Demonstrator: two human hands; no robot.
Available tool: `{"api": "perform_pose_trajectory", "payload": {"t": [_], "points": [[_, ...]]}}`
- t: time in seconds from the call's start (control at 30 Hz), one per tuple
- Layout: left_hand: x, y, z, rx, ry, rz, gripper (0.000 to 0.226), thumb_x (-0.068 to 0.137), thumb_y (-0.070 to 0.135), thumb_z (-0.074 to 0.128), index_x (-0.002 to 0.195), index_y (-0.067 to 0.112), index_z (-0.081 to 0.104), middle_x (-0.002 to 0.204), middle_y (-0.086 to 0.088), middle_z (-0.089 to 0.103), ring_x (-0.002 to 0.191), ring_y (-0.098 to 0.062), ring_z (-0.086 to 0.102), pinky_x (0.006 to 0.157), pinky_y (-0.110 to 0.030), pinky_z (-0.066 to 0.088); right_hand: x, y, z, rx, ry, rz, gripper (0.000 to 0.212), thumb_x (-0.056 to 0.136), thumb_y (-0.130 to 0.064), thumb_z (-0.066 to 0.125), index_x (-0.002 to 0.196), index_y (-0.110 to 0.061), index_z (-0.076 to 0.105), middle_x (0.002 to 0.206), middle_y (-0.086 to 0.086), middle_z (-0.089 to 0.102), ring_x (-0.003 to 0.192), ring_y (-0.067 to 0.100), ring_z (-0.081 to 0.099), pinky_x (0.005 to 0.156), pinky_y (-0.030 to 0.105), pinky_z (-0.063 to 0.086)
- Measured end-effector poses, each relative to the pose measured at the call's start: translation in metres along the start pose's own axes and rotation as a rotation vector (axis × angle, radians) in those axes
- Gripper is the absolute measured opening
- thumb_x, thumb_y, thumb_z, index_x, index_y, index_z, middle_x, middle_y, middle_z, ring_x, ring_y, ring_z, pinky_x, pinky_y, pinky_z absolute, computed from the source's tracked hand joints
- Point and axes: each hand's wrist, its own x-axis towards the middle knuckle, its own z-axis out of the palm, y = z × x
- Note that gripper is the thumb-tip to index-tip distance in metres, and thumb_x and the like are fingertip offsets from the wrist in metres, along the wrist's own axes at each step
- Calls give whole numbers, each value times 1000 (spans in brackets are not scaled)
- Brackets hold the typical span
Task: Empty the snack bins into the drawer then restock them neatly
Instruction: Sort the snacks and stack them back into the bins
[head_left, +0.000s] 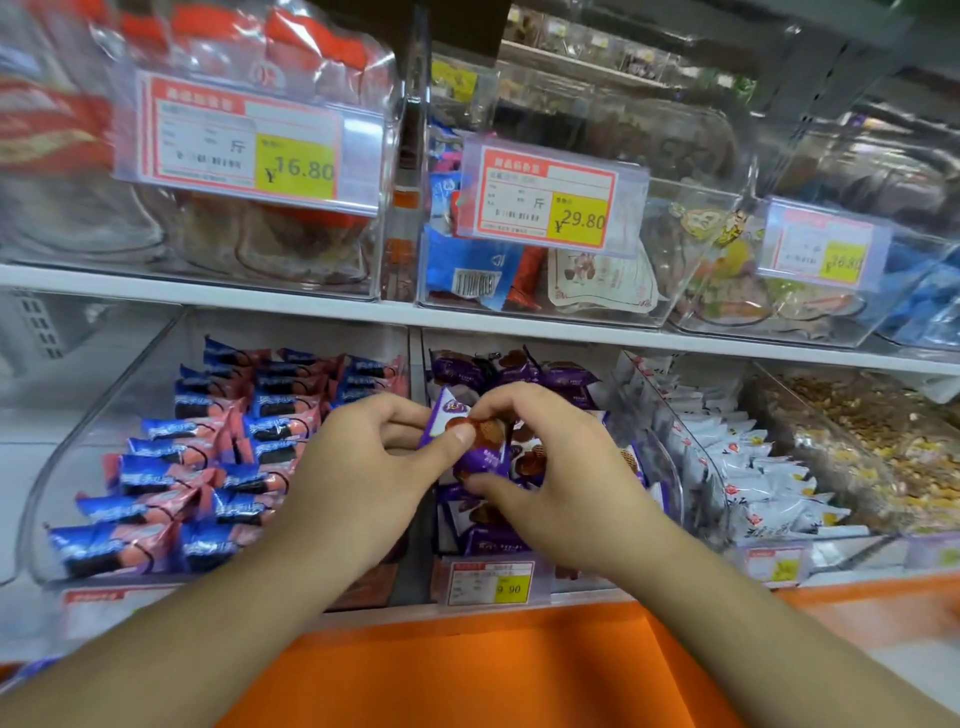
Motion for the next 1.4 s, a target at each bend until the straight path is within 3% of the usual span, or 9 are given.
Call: {"api": "perform_pose_trajectory", "payload": {"t": [0.23,0.53,0.73,0.9,1.0,1.1,1.17,1.3,1.4], "points": [[-8,-11,-6,650,-158,336,49,102,56,42,149,40,39,151,25,38,138,-2,37,116,-28,30,43,53,17,-225,-32,169,41,92,-22,77,127,-35,61,125,-10,68,119,15,61,100,36,52],[-8,-20,3,759,-241,489,49,107,53,35,155,41,37,160,24,31,145,4,18,118,-24,5,53,62,16,-163,-120,137,46,101,-22,66,144,-34,60,146,-10,60,132,12,56,111,31,45],[-32,-13,30,884,-505,597,63,108,61,11,164,38,-6,169,18,-18,154,-2,-23,126,-34,-10,-50,54,-20,-286,-43,243,43,105,-33,55,147,-24,52,144,-6,58,137,13,48,112,17,31],[-53,-14,46,1126,-629,465,85,99,77,8,155,29,-33,160,8,-42,149,-12,-38,127,-40,-16,-94,56,-12,-413,-427,284,93,82,-86,-7,165,-43,-7,170,-24,-18,154,1,-26,131,38,-5],[-52,-23,40,1184,-546,504,86,99,78,10,160,27,-23,165,2,-33,154,-18,-29,127,-38,-14,-90,60,-16,-510,-457,251,81,90,-80,0,161,-45,-20,168,-23,-26,150,2,-35,130,42,-11],[-52,-27,36,1226,-594,460,86,100,78,26,161,19,33,168,-6,29,155,-24,26,121,-39,14,-88,62,-17,-551,-464,231,75,101,-73,15,159,-46,-24,169,-19,-26,152,8,-36,129,44,-13],[-53,-31,41,1206,-578,462,85,99,78,30,157,17,41,163,-6,39,151,-22,34,117,-41,18,-88,62,-16,-526,-466,231,76,102,-74,20,159,-48,-23,169,-18,-27,151,9,-37,128,44,-15],[-54,-19,47,1060,-536,452,83,98,80,9,160,33,-22,166,7,-30,153,-12,-30,123,-31,-19,-88,61,-22,-366,-446,263,77,99,-76,30,159,-55,-14,169,-20,-26,152,6,-36,126,38,-16],[-49,-3,50,1055,-443,436,76,101,73,3,157,34,-29,163,11,-36,150,-7,-34,122,-33,-20,-86,60,-26,-340,-373,258,70,102,-70,26,160,-55,-10,170,-20,-22,153,7,-33,128,39,-13]]}}
